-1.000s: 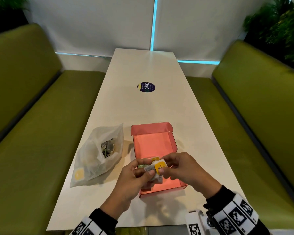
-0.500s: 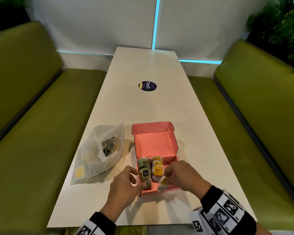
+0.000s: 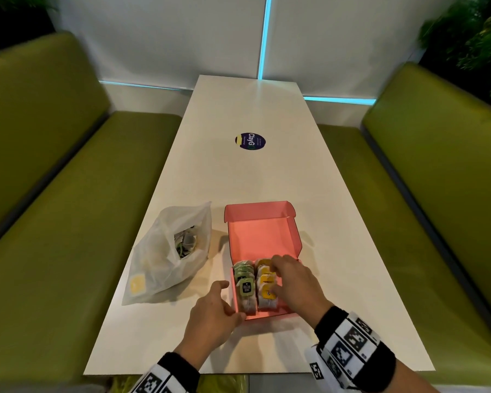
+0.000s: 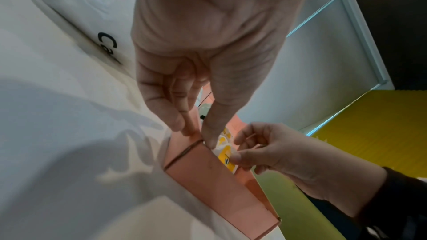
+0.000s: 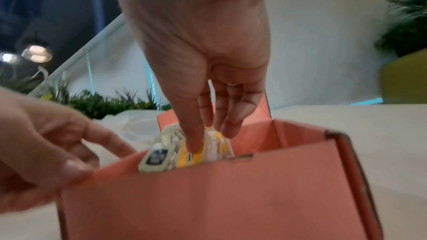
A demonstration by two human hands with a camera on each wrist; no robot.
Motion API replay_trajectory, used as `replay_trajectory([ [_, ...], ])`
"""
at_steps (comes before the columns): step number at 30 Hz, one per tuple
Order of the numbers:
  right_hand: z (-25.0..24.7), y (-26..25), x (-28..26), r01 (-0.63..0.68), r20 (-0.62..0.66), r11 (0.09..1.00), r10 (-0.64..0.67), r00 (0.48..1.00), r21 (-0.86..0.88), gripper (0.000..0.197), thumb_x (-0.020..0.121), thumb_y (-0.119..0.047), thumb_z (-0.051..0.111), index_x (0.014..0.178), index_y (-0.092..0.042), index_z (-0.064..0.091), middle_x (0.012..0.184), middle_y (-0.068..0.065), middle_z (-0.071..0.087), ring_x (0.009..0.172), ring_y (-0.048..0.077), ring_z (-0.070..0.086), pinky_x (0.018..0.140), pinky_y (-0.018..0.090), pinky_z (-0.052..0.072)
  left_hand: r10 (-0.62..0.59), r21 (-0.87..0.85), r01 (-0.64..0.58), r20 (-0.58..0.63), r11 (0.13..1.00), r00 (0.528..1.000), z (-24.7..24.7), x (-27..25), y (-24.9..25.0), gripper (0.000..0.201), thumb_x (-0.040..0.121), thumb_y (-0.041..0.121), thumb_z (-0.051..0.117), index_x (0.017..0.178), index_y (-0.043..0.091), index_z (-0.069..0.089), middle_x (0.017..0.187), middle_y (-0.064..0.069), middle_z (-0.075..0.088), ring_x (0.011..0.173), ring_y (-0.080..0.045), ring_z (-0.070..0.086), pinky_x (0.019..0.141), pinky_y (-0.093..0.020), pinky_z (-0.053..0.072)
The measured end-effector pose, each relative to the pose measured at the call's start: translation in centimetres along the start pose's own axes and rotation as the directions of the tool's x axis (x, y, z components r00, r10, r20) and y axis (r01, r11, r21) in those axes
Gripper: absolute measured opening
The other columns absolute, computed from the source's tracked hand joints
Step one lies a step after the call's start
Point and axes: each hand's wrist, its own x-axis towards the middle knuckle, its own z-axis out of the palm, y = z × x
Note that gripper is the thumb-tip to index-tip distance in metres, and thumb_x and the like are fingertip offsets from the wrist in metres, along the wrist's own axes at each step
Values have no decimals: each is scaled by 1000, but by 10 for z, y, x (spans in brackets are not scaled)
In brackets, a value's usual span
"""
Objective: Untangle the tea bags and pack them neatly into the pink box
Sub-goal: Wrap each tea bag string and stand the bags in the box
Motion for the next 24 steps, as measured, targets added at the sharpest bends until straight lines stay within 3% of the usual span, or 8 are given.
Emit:
replay_trajectory([
  [2,0,6,-6,-62,-15,994,64,998,88,33,75,-20,69,102,-17,51,95,1,56,91,23,56,68,28,37,-3,-15,3,-5,1000,1000,1,0,0,67,79,27,72,135,24,36,81,8,70,85,-8,58,71,-20,38],
  [5,3,8,-15,-166,83,980,157,984,113,36,70,-29,76,94,-18,51,89,1,58,80,21,53,65,25,36,-14,-4,14,-13,1000,1000,3,0,1,69,80,29,72,138,22,36,85,8,70,91,-10,60,76,-20,40],
  [9,16,7,-12,-243,146,962,225,963,122,39,66,-31,79,95,-14,59,101,5,65,94,25,60,65,25,36,-8,44,8,-3,999,1000,3,1,3,68,82,32,69,141,22,38,82,13,67,96,-9,60,81,-19,41],
  [12,21,3,-6,-259,129,951,239,962,171,23,63,-20,76,66,-22,54,83,4,64,85,26,63,56,23,35,5,81,-6,6,997,1000,1,1,4,67,83,33,67,142,24,36,76,17,61,91,-6,54,82,-18,39],
  [14,23,1,-3,-258,108,949,241,964,182,32,63,-15,74,54,-24,44,81,7,66,82,26,64,54,22,34,10,91,-12,16,996,1000,0,1,4,67,84,32,67,143,24,36,75,18,62,89,-5,52,84,-18,40],
  [17,20,-4,0,-251,91,948,238,967,193,12,63,-12,73,70,-16,64,91,11,70,87,28,65,61,21,36,18,111,-21,32,994,999,-1,2,5,67,84,31,67,143,24,36,81,15,66,99,-8,57,86,-20,41],
  [19,22,-4,1,-244,95,950,230,969,193,24,64,-11,73,87,-9,69,94,12,70,89,28,65,63,21,38,30,118,-33,31,992,999,-1,2,5,67,84,31,66,143,25,36,88,12,70,102,-8,58,84,-19,41],
  [24,20,-2,1,-233,123,946,209,970,225,25,60,-11,77,75,-19,58,94,10,70,85,25,65,62,19,39,32,120,-37,45,992,998,-2,1,6,67,84,35,66,143,23,36,80,16,66,102,-9,58,82,-20,41],
])
